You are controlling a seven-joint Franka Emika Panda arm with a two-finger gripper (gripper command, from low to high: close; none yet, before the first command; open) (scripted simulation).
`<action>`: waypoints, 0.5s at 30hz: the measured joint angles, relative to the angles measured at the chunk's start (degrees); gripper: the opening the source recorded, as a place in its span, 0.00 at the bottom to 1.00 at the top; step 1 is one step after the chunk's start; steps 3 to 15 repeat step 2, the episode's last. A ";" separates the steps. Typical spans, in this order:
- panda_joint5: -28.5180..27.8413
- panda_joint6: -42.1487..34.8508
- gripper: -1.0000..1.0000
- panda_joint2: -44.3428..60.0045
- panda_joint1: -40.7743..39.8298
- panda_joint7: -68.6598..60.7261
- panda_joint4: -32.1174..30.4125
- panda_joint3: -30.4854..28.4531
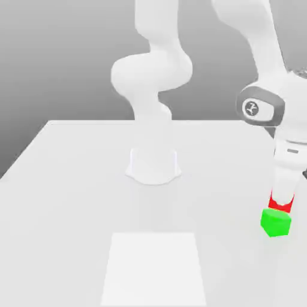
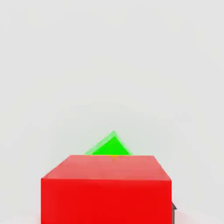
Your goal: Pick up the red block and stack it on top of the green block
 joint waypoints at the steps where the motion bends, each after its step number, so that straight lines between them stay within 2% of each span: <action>1: 0.00 0.00 1.00 0.00 0.00 0.00 0.00 0.00; 15: 0.00 0.00 1.00 0.00 0.00 0.00 0.00 0.00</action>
